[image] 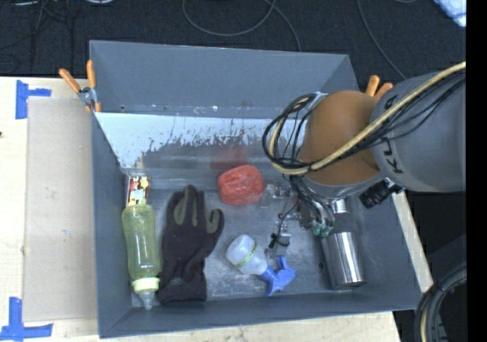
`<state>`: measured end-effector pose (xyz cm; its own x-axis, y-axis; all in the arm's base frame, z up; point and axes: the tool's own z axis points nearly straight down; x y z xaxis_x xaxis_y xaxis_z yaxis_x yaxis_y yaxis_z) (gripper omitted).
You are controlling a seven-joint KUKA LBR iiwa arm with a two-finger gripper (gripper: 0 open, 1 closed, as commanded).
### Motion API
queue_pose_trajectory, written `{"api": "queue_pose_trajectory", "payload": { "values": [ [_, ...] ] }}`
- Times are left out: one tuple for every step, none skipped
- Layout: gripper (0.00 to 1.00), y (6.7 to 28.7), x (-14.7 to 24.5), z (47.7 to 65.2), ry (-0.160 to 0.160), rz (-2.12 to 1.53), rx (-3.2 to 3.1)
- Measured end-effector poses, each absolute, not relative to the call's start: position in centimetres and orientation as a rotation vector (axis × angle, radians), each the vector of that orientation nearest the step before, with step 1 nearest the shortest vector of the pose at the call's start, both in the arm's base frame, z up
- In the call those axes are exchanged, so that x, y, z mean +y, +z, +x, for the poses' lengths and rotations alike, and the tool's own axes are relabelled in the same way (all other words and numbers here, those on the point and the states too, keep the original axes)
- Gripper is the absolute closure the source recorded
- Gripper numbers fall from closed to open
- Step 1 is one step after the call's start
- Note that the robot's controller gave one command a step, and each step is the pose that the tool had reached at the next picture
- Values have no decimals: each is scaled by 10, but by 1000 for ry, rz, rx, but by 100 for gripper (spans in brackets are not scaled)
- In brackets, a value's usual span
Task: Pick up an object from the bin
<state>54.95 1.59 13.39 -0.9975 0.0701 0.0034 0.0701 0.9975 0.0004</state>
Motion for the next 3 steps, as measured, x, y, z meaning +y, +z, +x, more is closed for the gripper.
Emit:
{"api": "queue_pose_trajectory", "payload": {
  "values": [
    [0, 146, -2, 490, -1, 82, -3125],
    [0, 147, 5, 478, -1, 73, -3137],
    [0, 67, 39, 484, -2, 17, -3130]
  ]
}}
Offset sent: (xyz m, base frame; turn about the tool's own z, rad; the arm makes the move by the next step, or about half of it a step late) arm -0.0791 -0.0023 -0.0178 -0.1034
